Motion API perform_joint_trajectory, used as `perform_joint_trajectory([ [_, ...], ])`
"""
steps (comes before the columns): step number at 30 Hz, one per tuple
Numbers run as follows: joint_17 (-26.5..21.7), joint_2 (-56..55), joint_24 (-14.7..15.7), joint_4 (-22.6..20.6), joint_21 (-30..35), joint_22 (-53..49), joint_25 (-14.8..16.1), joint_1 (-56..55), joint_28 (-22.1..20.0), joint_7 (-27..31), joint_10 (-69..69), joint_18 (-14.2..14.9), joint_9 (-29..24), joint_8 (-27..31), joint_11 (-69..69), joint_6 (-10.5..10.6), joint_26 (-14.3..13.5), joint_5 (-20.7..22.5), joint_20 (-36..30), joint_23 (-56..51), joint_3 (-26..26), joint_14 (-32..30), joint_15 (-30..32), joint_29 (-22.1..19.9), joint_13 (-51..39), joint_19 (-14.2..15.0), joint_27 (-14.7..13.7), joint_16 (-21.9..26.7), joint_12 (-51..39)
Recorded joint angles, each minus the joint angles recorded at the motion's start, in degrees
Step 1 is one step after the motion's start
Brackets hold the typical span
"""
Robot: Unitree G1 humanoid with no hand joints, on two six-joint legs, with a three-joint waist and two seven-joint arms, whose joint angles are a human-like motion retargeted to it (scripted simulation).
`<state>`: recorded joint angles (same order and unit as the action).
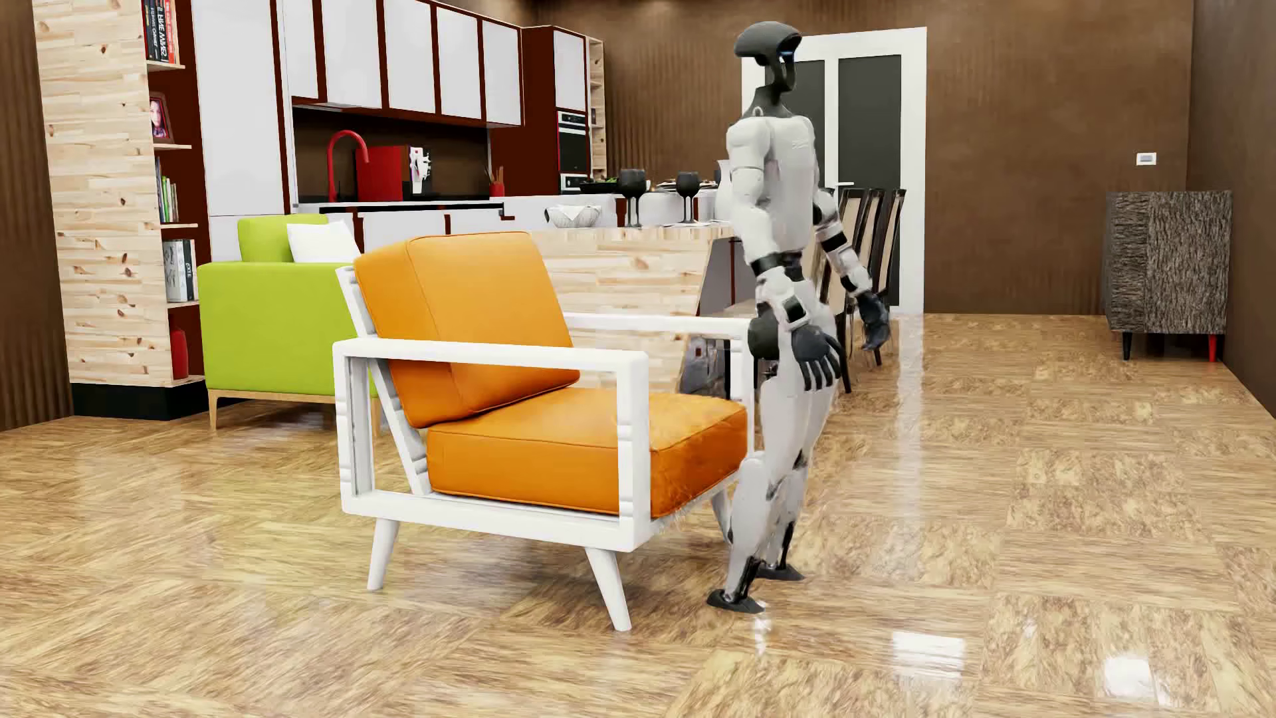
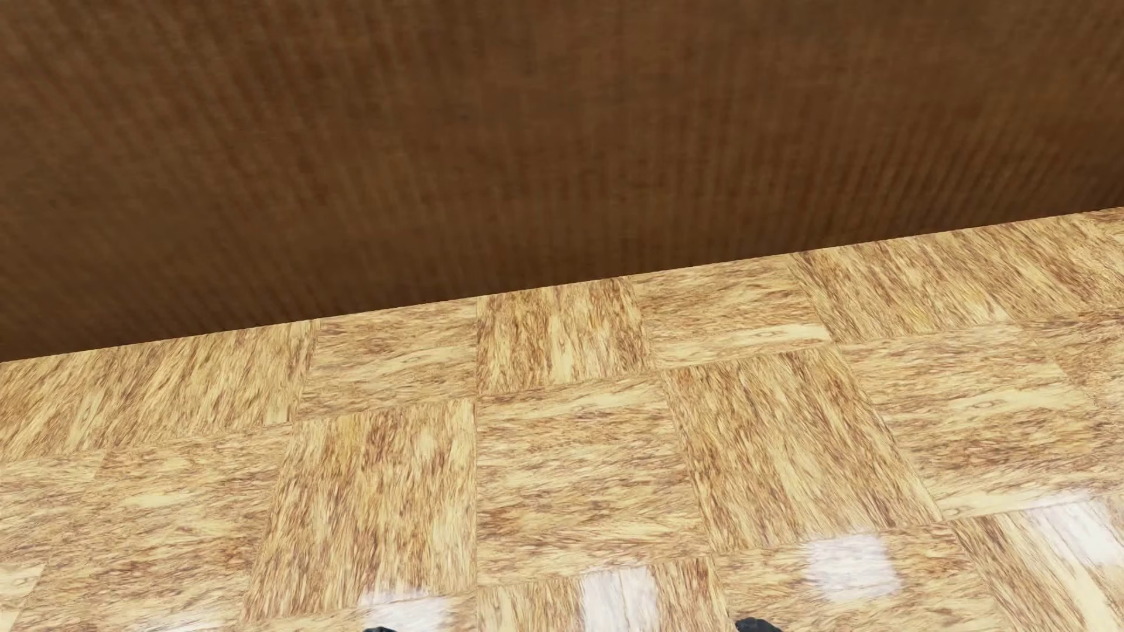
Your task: Sit on the orange chair
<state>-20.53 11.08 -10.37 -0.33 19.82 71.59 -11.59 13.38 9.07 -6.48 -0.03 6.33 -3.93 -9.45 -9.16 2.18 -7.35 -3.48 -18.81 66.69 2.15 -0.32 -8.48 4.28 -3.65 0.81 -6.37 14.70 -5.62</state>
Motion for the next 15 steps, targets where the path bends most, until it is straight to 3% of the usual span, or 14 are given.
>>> perform_joint_trajectory([
  [4,-1.4,0.3,0.1,-0.1,-0.1,0.6,-3.8,0.6,0.7,-0.5,0.0,0.1,1.0,-0.4,-0.1,0.2,0.1,-0.2,1.6,2.0,0.0,0.4,-0.3,4.5,2.8,0.3,-0.9,-0.4,2.4],
  [8,-1.9,0.1,0.4,0.0,-0.9,-2.8,-2.7,0.4,1.6,-0.4,0.0,0.0,0.9,0.0,0.0,0.3,-0.6,0.0,0.7,-1.5,0.2,0.5,-0.1,5.2,4.1,0.0,-1.8,-1.0,2.9],
  [15,0.4,-1.3,1.6,-0.1,2.9,-6.5,-2.2,-2.2,0.5,0.4,-1.9,-1.6,-1.5,1.2,0.7,0.2,-0.5,0.8,-1.6,-5.3,0.0,0.0,1.9,4.3,-1.5,-1.3,-1.7,-1.8,-0.8],
])
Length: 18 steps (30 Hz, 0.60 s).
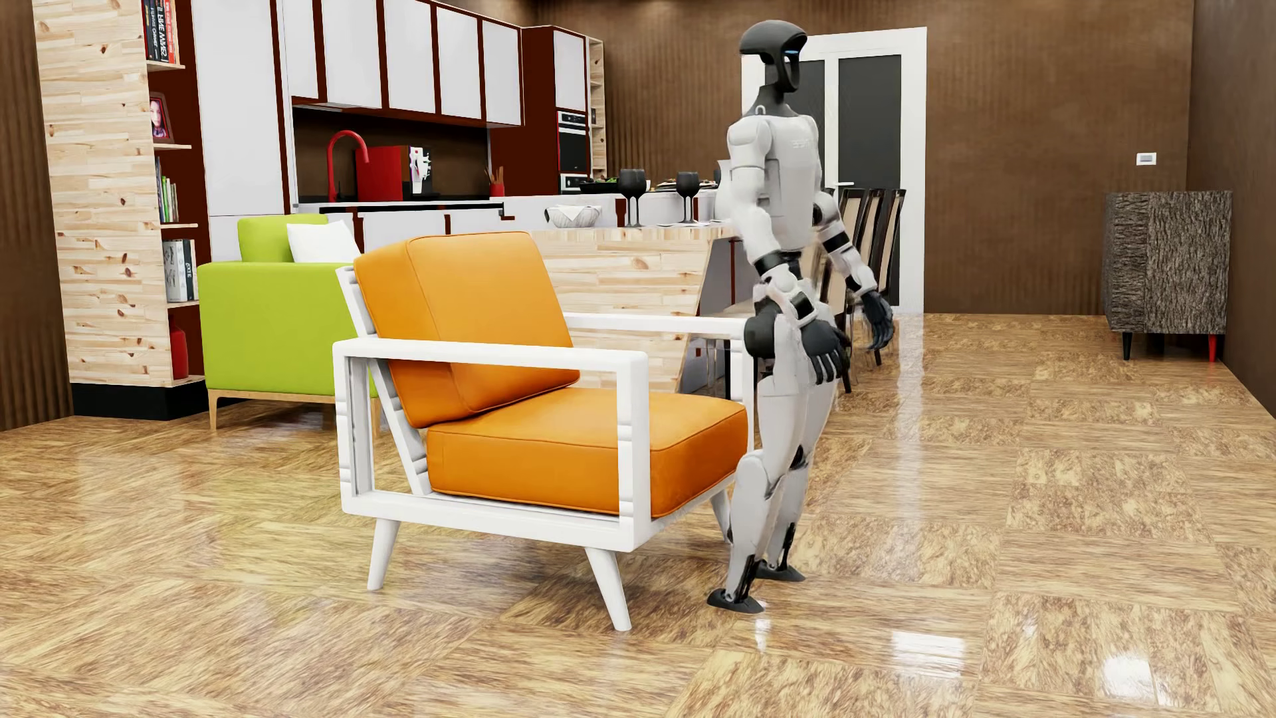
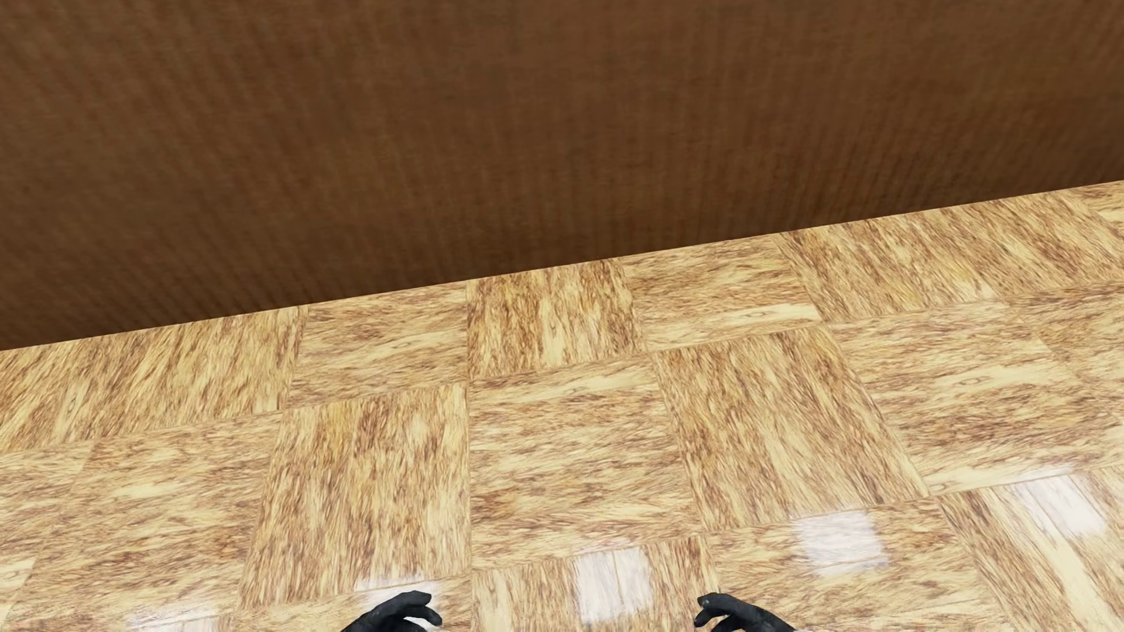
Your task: Sit on the orange chair
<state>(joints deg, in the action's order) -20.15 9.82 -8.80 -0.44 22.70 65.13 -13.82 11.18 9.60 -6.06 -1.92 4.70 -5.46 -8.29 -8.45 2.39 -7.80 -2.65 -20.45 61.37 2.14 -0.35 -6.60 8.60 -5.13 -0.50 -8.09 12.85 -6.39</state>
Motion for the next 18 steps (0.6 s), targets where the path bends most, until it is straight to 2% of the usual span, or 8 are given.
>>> perform_joint_trajectory([
  [2,0.2,-2.9,0.1,0.2,1.3,-1.1,0.1,-2.2,-0.5,0.5,-2.4,-0.3,-2.5,0.5,-3.7,-0.1,0.0,0.0,-1.0,-2.0,-0.2,0.1,-0.7,0.5,-2.5,-0.2,-0.5,0.3,-2.2],
  [3,0.4,-4.9,-0.1,0.2,2.1,-0.2,0.5,-4.1,-0.7,0.8,-3.1,-0.4,-2.0,1.0,-5.2,-0.7,0.4,-0.1,-1.7,-2.6,-0.5,-0.5,-1.0,0.7,-2.6,-0.5,0.0,0.3,-3.3],
  [5,0.5,-12.4,0.1,1.1,5.1,-1.8,-0.1,-12.6,-1.1,2.1,-12.5,-0.1,-4.7,3.2,-13.4,-0.9,0.9,-1.0,-3.7,-4.0,-0.8,1.7,-2.5,0.6,-6.7,0.0,0.3,0.8,-7.0],
  [8,0.1,-22.2,0.3,2.5,10.8,-5.1,-1.0,-22.9,-2.3,3.5,-24.2,1.5,-10.4,5.2,-24.3,-1.2,1.1,-3.5,-6.7,-5.5,-1.1,4.3,-4.5,0.1,-12.5,2.6,0.6,1.5,-12.0],
  [11,-2.1,-31.8,0.7,4.0,17.8,-10.0,-2.7,-33.6,-3.2,3.8,-36.9,2.7,-17.2,6.9,-35.2,-1.0,1.0,-4.7,-9.6,-10.4,-1.1,7.3,-6.8,1.3,-18.9,3.0,0.6,2.8,-16.9],
  [13,-5.5,-39.4,-0.2,5.1,23.3,-16.1,-3.4,-41.8,-2.9,4.8,-46.0,3.8,-21.9,8.9,-43.2,-0.8,-0.1,-5.0,-12.4,-17.4,-1.1,9.4,-8.5,2.1,-24.3,3.1,-0.3,5.3,-20.6],
  [15,-8.8,-47.6,-2.1,5.9,29.4,-23.8,-4.7,-50.4,-2.1,5.9,-54.7,4.3,-25.9,10.8,-51.4,-0.7,-2.9,-5.3,-16.4,-24.3,-1.0,11.3,-10.2,1.1,-30.8,3.9,-2.4,9.4,-24.6],
  [18,-13.6,-59.0,-1.5,7.1,40.0,-36.6,-7.2,-62.2,-1.6,7.7,-67.0,5.5,-31.9,13.6,-62.9,-0.9,-6.3,-5.4,-21.9,-33.9,-1.2,13.9,-12.9,-0.3,-43.5,5.1,-7.1,17.6,-32.5],
])
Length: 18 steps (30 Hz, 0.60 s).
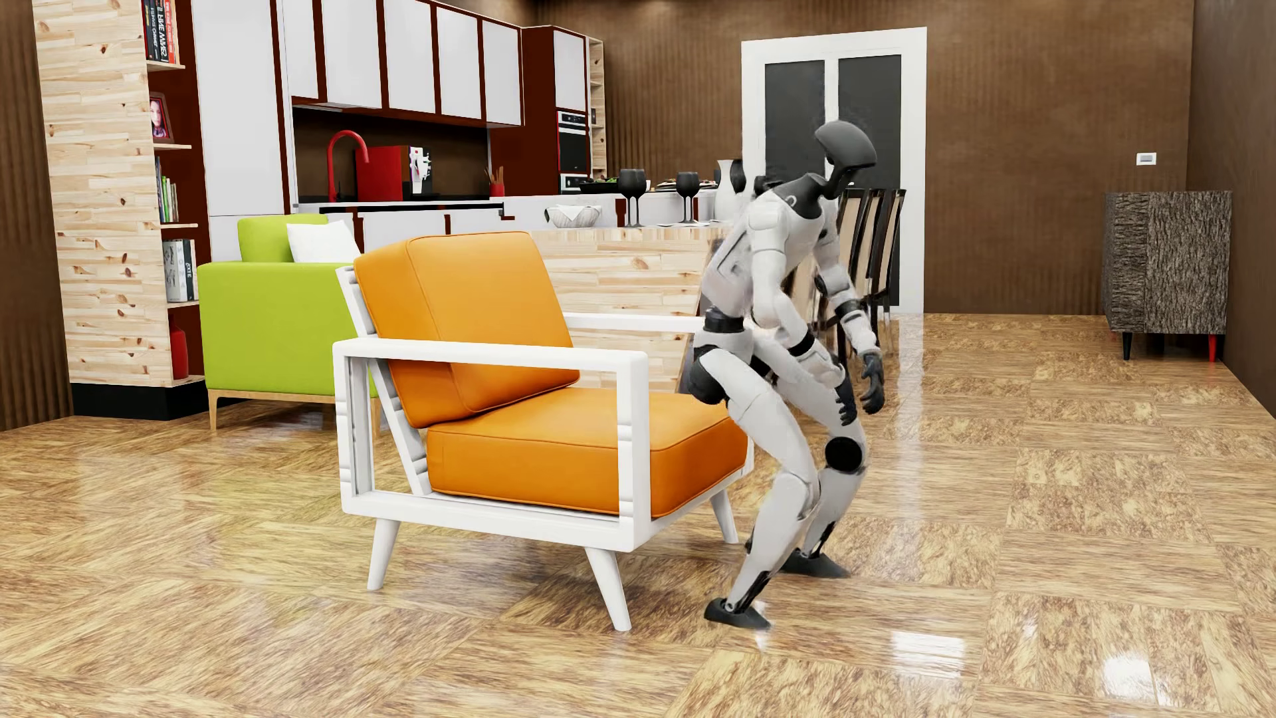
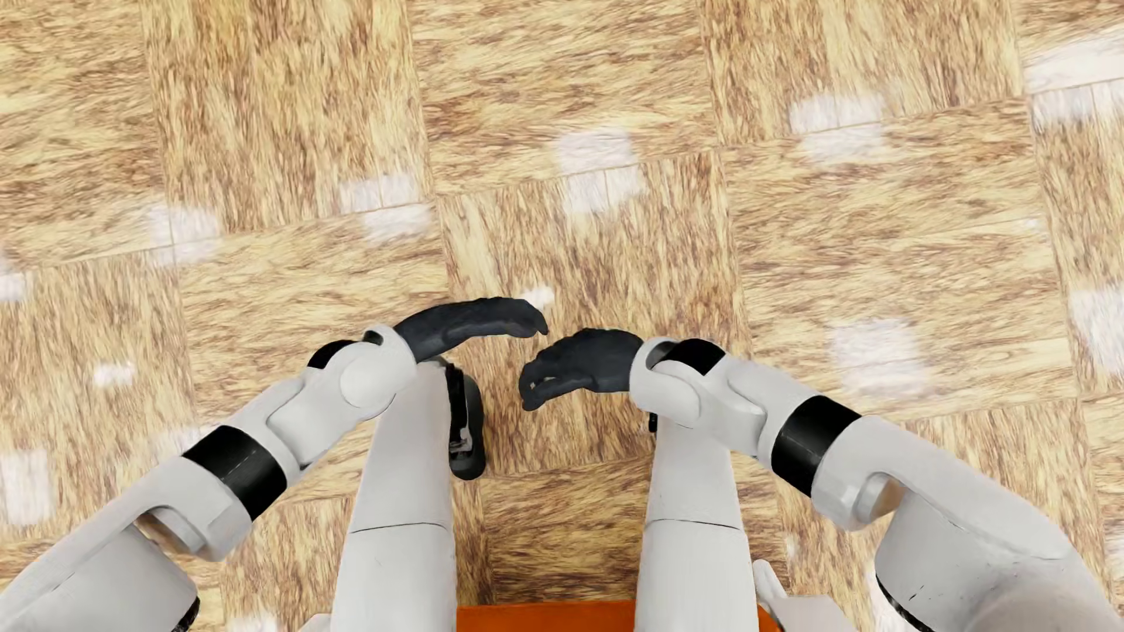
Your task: Sit on the orange chair
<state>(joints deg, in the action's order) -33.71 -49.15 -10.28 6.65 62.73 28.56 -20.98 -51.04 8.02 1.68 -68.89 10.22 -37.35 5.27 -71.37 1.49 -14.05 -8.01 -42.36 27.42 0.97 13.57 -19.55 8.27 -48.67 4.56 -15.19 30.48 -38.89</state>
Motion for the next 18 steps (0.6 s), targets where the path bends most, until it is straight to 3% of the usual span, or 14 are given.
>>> perform_joint_trajectory([
  [2,-3.6,-7.1,2.9,0.0,6.6,-8.2,1.5,-7.2,-0.6,1.2,-7.6,0.7,-3.5,1.7,-7.7,-0.2,0.3,-0.9,-4.2,-7.1,-0.3,1.6,-1.9,-1.6,-8.0,1.1,0.2,5.2,-6.7],
  [6,-14.2,-19.4,11.1,0.7,17.0,-24.1,8.6,-20.2,-10.3,3.3,-21.8,3.0,-8.6,5.0,-21.7,-0.1,-1.2,-1.8,-10.2,-23.7,-0.6,4.3,-5.1,-17.9,-20.5,3.0,1.4,16.3,-16.1],
  [11,-23.5,-30.7,16.2,2.5,21.7,-40.3,11.9,-32.8,-21.1,6.6,-35.8,4.9,-12.6,7.8,-34.8,-0.7,-4.8,-1.4,-8.8,-37.6,-0.6,5.3,-6.4,-30.0,-27.6,5.3,0.4,27.0,-17.0],
  [15,-28.1,-35.1,16.8,2.8,19.1,-46.8,11.6,-37.6,-24.6,8.4,-42.7,5.0,-14.2,9.2,-41.3,-1.0,-6.3,-0.9,-4.1,-42.6,-0.8,4.2,-4.8,-34.3,-25.5,6.1,-0.2,29.9,-13.0],
  [18,-27.6,-33.5,15.7,2.8,12.9,-45.4,10.4,-35.7,-23.8,8.3,-43.5,4.6,-13.8,9.5,-42.7,-1.0,-5.7,-1.3,-0.4,-40.7,-0.6,0.2,-2.6,-33.1,-18.9,6.1,0.2,28.2,-8.2],
])
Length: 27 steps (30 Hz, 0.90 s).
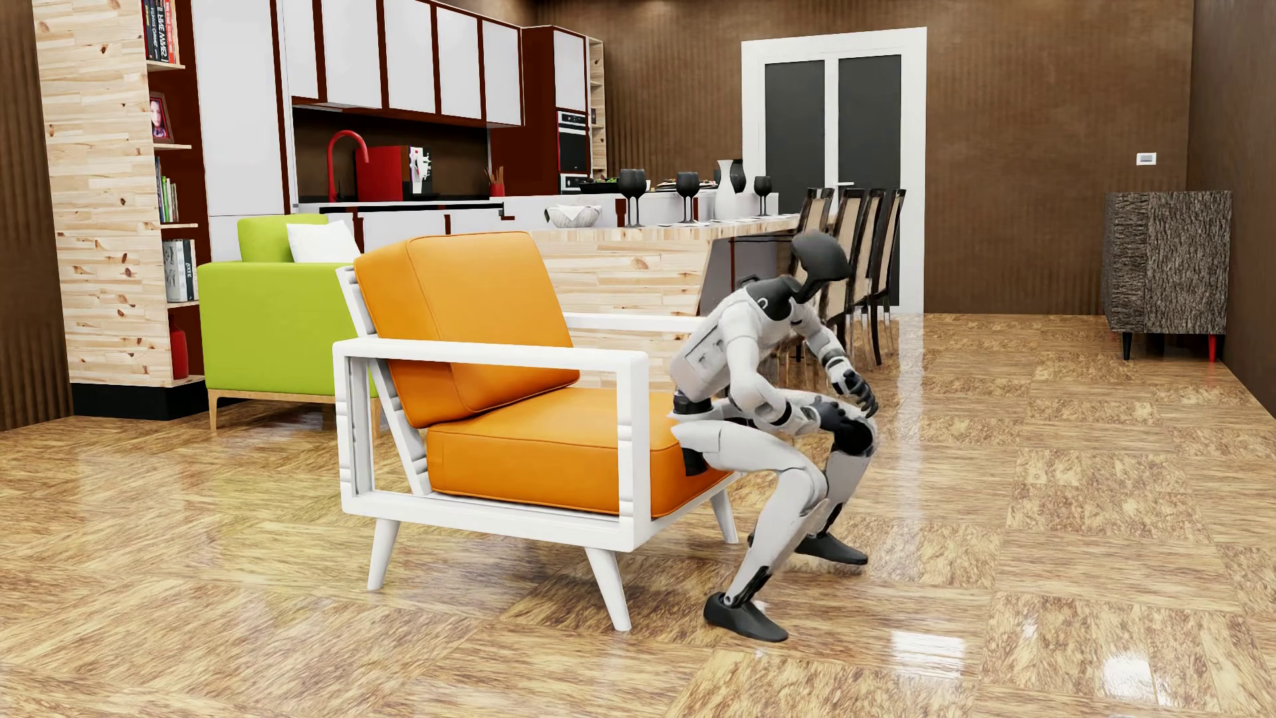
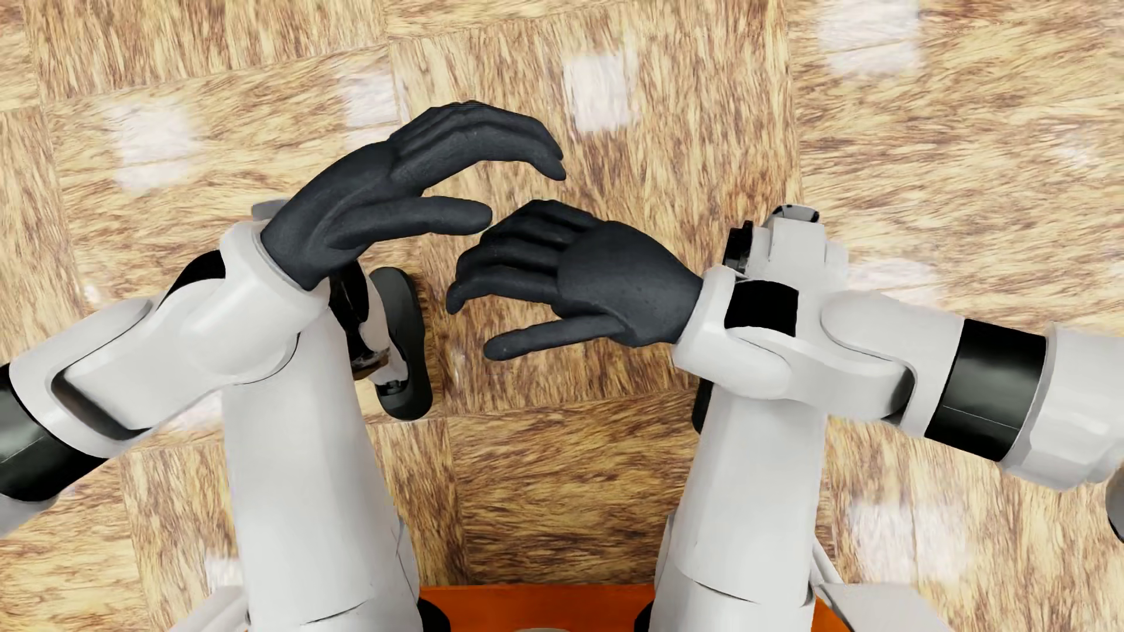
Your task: Sit on the orange chair
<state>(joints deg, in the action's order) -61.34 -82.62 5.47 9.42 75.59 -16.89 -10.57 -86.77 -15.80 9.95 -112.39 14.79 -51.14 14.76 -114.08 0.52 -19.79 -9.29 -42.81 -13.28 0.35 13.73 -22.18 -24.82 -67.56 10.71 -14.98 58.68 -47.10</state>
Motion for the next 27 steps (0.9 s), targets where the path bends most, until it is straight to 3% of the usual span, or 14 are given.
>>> perform_joint_trajectory([
  [3,4.2,4.2,-3.3,-0.2,-10.1,6.6,-2.1,4.7,5.6,-0.6,1.2,-0.4,2.5,-0.2,0.9,-0.2,2.1,-0.1,4.8,6.1,-0.1,-2.0,2.4,6.3,11.0,-0.7,0.7,-5.9,6.5],
  [6,12.2,10.7,-8.3,-0.5,-22.1,16.0,-5.6,10.7,10.4,-1.1,0.3,-1.7,5.9,-0.5,0.0,0.6,3.6,-0.3,12.4,15.8,-0.1,-2.2,2.1,14.6,23.0,-1.7,0.8,-15.7,15.8],
  [8,18.7,14.4,-10.7,-0.6,-31.8,22.9,-7.3,14.1,9.3,-1.3,0.5,-2.1,8.7,-1.0,0.1,0.7,4.1,-0.8,18.0,23.1,-0.1,-2.4,2.0,16.9,32.1,-2.0,1.1,-23.2,22.5],
  [9,21.7,15.6,-9.8,-0.7,-36.5,26.4,-6.7,15.5,7.1,-1.4,0.8,-2.2,9.9,-1.2,0.3,0.5,4.3,-0.8,20.8,26.4,-0.1,-2.5,2.1,14.6,36.4,-2.2,2.1,-26.4,25.3],
  [11,26.2,17.4,-8.1,-1.3,-44.2,32.9,-3.6,17.5,1.4,-1.6,1.5,-2.7,11.5,-1.5,0.9,0.4,4.9,-0.7,25.7,31.7,-0.3,-2.9,2.6,8.3,43.8,-2.6,4.2,-32.1,29.9],
  [13,30.5,19.1,-3.6,-2.0,-49.6,41.9,1.8,19.2,-3.2,-1.6,1.9,-3.6,12.7,-1.7,1.4,0.8,6.5,-0.7,28.3,39.1,-0.5,-3.4,3.2,4.5,49.1,-2.5,7.4,-36.6,33.5],
  [15,34.2,21.0,-1.9,-2.8,-53.6,54.6,8.2,21.4,1.1,-1.9,2.3,-4.8,13.6,-2.2,1.8,1.1,10.6,-0.8,30.0,51.0,-0.3,-3.5,3.7,8.5,51.0,-2.8,11.0,-38.9,35.5],
  [17,35.6,22.9,-4.5,-2.9,-55.5,69.8,10.1,23.2,11.5,-2.4,2.2,-6.1,14.4,-2.7,2.1,1.3,15.1,-0.7,29.0,64.6,-0.4,-3.3,3.8,16.0,52.1,-2.6,15.0,-39.2,35.9],
  [19,35.6,24.4,-14.3,-3.1,-55.9,82.4,6.3,24.6,22.8,-2.7,2.1,-7.0,15.2,-3.1,2.2,1.7,15.9,-0.8,25.4,75.2,-0.5,-3.1,3.8,23.5,54.6,-2.6,15.8,-39.7,35.7],
  [20,35.6,25.0,-20.8,-3.4,-56.2,85.1,2.0,25.0,27.3,-2.8,2.0,-7.3,15.7,-3.3,2.3,1.9,15.0,-1.2,23.2,78.1,-0.5,-3.1,3.7,28.2,56.8,-2.5,15.5,-41.0,36.8],
  [21,35.6,25.2,-24.7,-3.3,-56.4,86.6,-2.3,25.2,29.8,-2.9,2.0,-7.3,16.1,-3.3,2.4,2.0,14.4,-1.1,22.7,78.8,-0.5,-3.0,3.7,32.5,59.4,-2.6,14.4,-42.2,38.5],
  [23,36.2,25.6,-24.0,-3.1,-58.7,87.2,-5.8,25.6,29.4,-2.9,2.0,-7.1,17.0,-3.4,2.5,2.2,14.8,-1.1,25.5,77.9,-0.5,-3.0,3.7,36.8,65.4,-2.8,12.3,-43.8,43.6],
  [25,37.6,25.8,-20.0,-3.1,-61.8,85.0,-4.6,25.8,28.8,-2.9,2.2,-6.7,17.8,-3.4,2.4,2.2,14.7,-1.5,27.9,76.3,-0.5,-3.2,3.6,38.0,71.1,-2.8,11.8,-44.2,47.7],
  [27,39.4,26.3,-19.5,-3.1,-62.8,81.5,-4.9,26.4,29.2,-3.0,2.5,-6.1,17.9,-3.3,2.3,2.1,13.7,-1.7,28.6,75.0,-0.5,-3.3,3.5,37.5,74.0,-3.0,11.2,-44.5,49.2],
])
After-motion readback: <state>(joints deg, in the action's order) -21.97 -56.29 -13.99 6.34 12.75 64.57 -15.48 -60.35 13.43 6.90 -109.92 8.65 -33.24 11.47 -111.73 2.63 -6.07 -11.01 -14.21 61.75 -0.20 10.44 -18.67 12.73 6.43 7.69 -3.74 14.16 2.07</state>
